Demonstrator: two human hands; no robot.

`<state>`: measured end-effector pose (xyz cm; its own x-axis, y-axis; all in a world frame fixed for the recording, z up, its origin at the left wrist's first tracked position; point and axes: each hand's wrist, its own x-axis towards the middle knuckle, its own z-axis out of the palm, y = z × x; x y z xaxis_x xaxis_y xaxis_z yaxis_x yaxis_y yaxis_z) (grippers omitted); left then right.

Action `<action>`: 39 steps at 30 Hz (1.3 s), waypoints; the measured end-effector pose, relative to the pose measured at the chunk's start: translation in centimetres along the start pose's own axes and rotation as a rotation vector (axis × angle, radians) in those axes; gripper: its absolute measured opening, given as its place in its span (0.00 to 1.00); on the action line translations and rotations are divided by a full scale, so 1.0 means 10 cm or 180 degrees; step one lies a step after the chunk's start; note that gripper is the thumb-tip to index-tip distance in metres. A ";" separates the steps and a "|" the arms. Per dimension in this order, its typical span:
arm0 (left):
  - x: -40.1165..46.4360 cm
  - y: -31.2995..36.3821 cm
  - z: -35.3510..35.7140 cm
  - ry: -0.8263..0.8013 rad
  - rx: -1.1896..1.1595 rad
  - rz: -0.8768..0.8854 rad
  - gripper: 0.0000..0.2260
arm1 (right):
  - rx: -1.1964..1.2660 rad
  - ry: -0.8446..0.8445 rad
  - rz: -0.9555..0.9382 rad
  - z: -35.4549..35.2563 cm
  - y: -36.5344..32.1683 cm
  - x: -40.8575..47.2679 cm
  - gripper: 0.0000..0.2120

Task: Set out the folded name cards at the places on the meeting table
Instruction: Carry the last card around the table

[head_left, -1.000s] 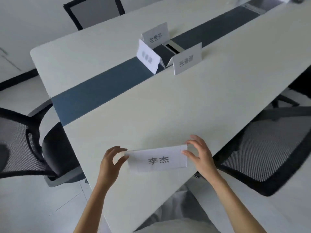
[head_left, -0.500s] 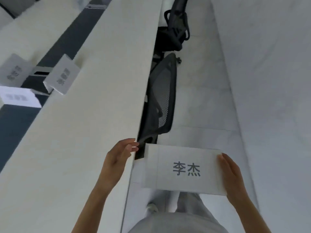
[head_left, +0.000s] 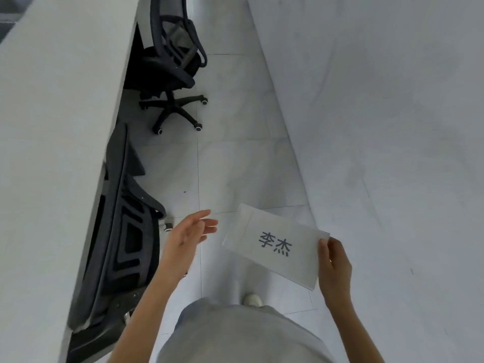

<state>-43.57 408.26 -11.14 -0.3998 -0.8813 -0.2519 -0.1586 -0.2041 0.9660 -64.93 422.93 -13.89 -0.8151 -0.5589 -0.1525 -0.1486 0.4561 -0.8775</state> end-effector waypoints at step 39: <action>6.05 1.01 -1.45 0.3819 -0.0849 -0.0991 0.12 | -0.0431 -0.3576 -0.2599 6.04 -4.16 6.01 0.20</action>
<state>-56.30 346.67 -15.80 0.7104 -0.5833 -0.3939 0.1437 -0.4276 0.8925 -73.92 328.60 -14.01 0.3977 -0.9167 0.0393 -0.4634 -0.2377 -0.8537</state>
